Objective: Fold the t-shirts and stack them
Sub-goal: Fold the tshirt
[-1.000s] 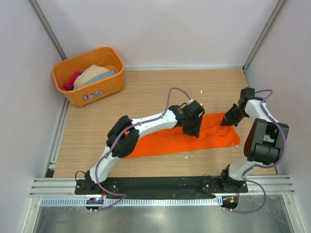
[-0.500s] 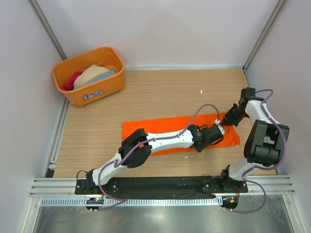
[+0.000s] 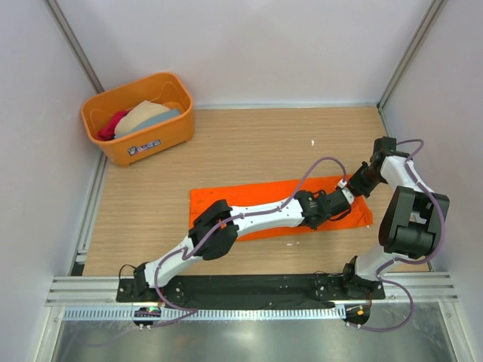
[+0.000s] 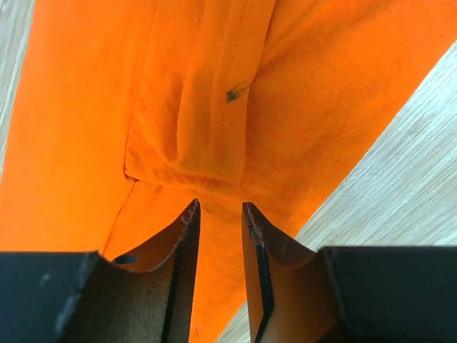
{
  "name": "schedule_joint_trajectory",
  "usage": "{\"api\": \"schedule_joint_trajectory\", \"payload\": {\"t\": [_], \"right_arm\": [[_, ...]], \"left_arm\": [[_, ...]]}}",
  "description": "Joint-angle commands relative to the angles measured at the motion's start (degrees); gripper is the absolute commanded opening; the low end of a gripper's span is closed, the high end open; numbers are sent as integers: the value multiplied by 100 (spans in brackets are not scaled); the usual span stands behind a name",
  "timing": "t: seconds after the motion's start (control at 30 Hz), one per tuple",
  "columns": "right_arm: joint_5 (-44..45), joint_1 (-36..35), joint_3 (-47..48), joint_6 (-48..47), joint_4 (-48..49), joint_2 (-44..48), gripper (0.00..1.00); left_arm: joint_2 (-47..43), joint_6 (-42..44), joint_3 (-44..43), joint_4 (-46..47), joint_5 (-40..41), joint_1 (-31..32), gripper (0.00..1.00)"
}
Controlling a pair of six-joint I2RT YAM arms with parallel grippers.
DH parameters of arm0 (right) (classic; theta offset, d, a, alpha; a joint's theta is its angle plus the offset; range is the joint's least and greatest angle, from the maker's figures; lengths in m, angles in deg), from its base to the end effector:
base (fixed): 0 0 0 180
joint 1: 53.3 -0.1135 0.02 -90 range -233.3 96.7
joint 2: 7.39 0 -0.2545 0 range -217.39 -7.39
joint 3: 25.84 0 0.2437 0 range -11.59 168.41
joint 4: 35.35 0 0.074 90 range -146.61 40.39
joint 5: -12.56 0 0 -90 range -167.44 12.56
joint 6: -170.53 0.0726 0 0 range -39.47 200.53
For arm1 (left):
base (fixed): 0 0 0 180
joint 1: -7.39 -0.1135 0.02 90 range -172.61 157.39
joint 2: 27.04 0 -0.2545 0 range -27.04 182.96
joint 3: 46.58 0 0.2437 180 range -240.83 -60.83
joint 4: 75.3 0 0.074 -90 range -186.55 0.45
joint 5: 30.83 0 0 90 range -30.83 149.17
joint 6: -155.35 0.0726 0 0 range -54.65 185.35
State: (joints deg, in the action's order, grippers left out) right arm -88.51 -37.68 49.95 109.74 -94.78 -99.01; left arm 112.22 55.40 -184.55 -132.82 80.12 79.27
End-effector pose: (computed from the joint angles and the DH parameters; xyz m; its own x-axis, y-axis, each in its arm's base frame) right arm 0.2913 -0.0670 0.1610 -0.7069 0.6949 -0.1315 0.6441 0.7094 0.2862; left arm 0.1895 -0.4956 0.1528 -0.4055 0.7202 -0.5629 0.7715 0.5999 0.2118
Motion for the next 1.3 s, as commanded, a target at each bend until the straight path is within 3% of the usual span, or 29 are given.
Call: {"api": "schedule_joint_trajectory", "payload": {"t": [0.0, 0.63, 0.87, 1.0, 1.27], "right_arm": [[35, 29, 95, -91, -27, 74, 1], [43, 20, -19, -144, -115, 179, 1], [35, 20, -10, -170, -150, 188, 1], [96, 20, 42, -170, -220, 179, 1], [474, 20, -54, -310, -440, 477, 1]], "left_arm": [[162, 46, -266, 117, 50, -7, 32], [576, -15, -688, 152, -38, -183, 28], [558, 55, -671, 134, -64, -209, 0], [392, 64, -540, 73, -258, -209, 0], [-856, -173, 419, 46, -1460, -262, 0]]}}
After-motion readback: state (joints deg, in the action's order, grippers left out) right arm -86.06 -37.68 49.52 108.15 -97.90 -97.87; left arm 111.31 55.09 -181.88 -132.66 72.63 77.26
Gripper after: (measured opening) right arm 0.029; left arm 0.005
